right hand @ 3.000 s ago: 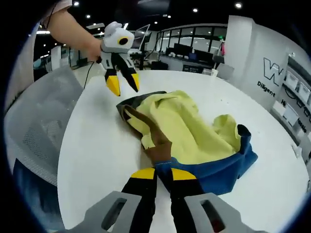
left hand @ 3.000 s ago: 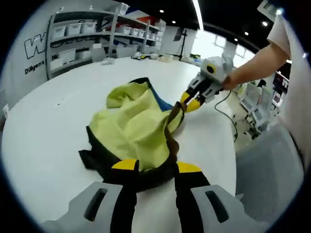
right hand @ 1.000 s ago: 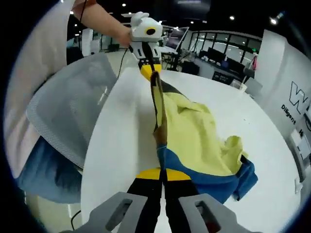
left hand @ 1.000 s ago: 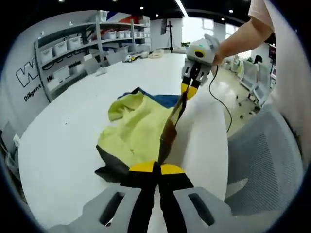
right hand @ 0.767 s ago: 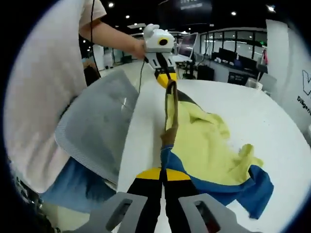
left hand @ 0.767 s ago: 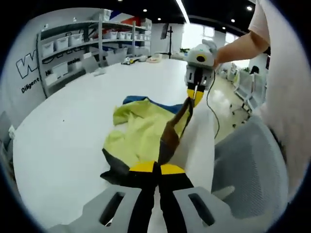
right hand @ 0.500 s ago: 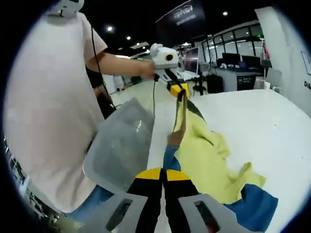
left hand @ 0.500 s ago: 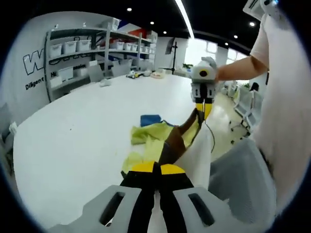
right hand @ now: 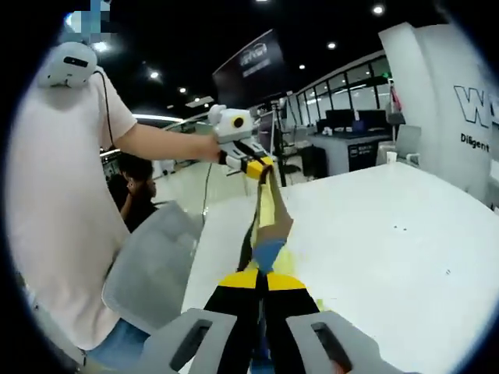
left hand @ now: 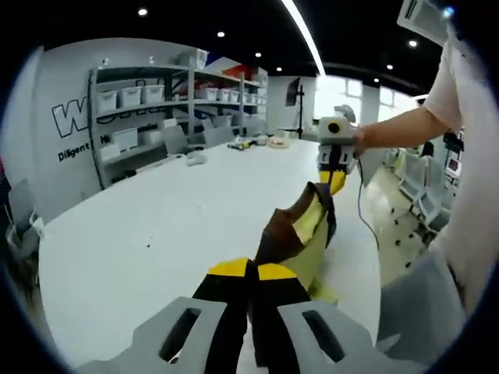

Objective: Fold the garment on the visible template until the final outline fits inside the template.

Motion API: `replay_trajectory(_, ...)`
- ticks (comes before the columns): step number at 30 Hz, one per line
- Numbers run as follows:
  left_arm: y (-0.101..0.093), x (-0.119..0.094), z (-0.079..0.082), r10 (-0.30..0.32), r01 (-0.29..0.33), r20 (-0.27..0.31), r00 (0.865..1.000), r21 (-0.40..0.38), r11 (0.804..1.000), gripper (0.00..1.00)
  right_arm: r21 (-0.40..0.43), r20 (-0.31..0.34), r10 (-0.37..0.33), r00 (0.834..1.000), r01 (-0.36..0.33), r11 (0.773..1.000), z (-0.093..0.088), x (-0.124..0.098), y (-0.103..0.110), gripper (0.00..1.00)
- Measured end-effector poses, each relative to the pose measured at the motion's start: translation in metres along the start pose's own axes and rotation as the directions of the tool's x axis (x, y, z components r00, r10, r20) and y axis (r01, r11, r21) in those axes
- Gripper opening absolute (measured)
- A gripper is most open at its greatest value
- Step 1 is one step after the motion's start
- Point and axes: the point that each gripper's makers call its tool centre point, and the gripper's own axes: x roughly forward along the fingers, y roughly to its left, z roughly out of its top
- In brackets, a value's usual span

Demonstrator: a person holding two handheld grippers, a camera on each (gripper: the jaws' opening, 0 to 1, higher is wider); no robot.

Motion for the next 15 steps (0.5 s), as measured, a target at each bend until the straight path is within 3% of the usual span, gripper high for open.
replay_trajectory(6, 0.032, 0.026, 0.006, 0.033, -0.033, -0.014, 0.999, -0.007, 0.999, 0.0, -0.026, -0.006, -0.163, 0.987, 0.163, 0.986, -0.001, -0.002, -0.062, 0.0)
replay_trajectory(9, 0.051, 0.043, 0.009, 0.051, -0.051, -0.032, 0.998, -0.005, 0.999, 0.0, -0.045, -0.012, -0.27, 0.963, 0.269, 0.962, -0.003, -0.003, -0.102, 0.0)
replay_trajectory(10, 0.056, 0.048, 0.008, 0.061, -0.061, -0.043, 0.997, -0.004, 0.998, 0.0, -0.031, -0.002, -0.276, 0.961, 0.276, 0.961, -0.001, -0.001, -0.107, 0.0)
replay_trajectory(12, 0.069, 0.058, 0.003, 0.085, -0.086, -0.068, 0.994, -0.01, 0.996, 0.0, -0.069, -0.024, -0.345, 0.938, 0.342, 0.937, -0.006, 0.0, -0.129, 0.0)
replay_trajectory(14, 0.08, 0.068, -0.001, 0.113, -0.116, -0.085, 0.99, -0.024, 0.993, 0.0, -0.065, -0.027, -0.372, 0.928, 0.37, 0.927, -0.008, 0.006, -0.143, 0.0)
replay_trajectory(15, 0.084, 0.072, -0.003, 0.12, -0.123, -0.09, 0.989, -0.038, 0.992, 0.0, -0.107, -0.04, -0.408, 0.912, 0.402, 0.91, -0.011, 0.005, -0.152, 0.0)
